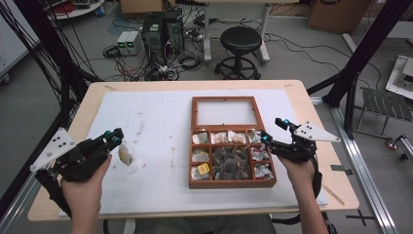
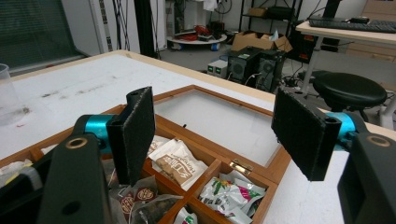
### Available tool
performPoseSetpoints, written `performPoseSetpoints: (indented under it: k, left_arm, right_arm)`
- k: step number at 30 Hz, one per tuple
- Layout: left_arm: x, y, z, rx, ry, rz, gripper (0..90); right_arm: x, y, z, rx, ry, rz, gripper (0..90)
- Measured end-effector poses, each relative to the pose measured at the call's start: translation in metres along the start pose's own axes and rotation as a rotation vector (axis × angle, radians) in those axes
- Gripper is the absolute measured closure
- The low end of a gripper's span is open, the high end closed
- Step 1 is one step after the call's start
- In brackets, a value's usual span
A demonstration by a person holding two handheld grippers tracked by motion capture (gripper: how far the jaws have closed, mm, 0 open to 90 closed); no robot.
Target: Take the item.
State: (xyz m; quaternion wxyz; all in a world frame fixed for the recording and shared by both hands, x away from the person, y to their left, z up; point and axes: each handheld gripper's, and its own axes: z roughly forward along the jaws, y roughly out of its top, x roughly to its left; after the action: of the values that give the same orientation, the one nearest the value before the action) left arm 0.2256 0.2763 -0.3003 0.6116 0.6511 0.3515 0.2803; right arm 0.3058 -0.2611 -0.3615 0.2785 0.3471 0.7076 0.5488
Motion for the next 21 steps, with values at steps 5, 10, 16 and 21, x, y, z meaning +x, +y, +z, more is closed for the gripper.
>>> performPoseSetpoints:
  k: [5,10,16,21]
  left_arm:
    - [0.013,-0.007,-0.001,0.014,0.050,-0.004,89.4]
    - [0.026,-0.019,0.003,0.026,0.091,-0.020,89.3]
    - [0.034,-0.033,0.005,0.032,0.118,-0.049,89.4]
    - [0.037,-0.042,0.008,0.052,0.134,-0.051,89.4]
  right_arm:
    - [0.000,0.000,-0.001,-0.004,0.000,0.002,31.2]
    - [-0.001,0.000,-0.002,-0.007,-0.003,0.002,31.3]
    - [0.000,0.000,-0.002,-0.006,-0.002,0.001,31.3]
    - [-0.001,0.000,-0.002,-0.002,-0.001,0.004,31.3]
